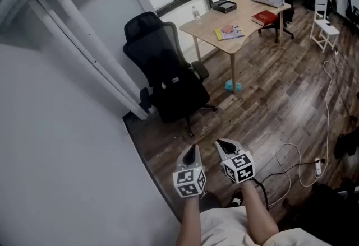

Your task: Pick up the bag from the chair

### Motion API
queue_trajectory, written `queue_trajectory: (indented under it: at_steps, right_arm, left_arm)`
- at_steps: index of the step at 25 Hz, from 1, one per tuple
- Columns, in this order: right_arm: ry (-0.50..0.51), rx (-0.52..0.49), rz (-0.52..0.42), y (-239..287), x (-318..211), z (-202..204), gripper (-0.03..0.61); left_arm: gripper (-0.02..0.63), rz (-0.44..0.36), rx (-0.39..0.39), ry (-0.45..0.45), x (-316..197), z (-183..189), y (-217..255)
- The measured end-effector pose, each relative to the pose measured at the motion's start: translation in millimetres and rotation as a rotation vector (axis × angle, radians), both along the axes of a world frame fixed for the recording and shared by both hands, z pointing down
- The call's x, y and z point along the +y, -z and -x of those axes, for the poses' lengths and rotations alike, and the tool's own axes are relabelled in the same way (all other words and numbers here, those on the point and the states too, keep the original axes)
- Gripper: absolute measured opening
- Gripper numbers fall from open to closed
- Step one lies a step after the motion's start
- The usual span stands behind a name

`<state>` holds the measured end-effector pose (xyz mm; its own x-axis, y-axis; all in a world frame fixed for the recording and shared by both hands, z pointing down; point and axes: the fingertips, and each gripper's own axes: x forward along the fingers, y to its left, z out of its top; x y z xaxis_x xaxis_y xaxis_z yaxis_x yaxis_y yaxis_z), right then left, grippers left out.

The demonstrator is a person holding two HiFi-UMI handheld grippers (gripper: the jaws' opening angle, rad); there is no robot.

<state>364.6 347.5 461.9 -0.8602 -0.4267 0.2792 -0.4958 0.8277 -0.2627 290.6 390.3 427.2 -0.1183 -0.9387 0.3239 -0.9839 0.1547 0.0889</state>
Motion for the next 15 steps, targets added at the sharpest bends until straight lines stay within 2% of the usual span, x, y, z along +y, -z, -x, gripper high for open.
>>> queue_trajectory:
  at_steps: [9, 15]
  right_arm:
    - [-0.031, -0.023, 0.003, -3, -21, -34, 0.000]
    - [-0.053, -0.082, 0.053, -7, -41, -42, 0.000]
  left_arm:
    - [0.006, 0.019, 0.038, -0.040, -15, -26, -15]
    - [0.005, 0.013, 0.105, 0.061, -23, -1, -25]
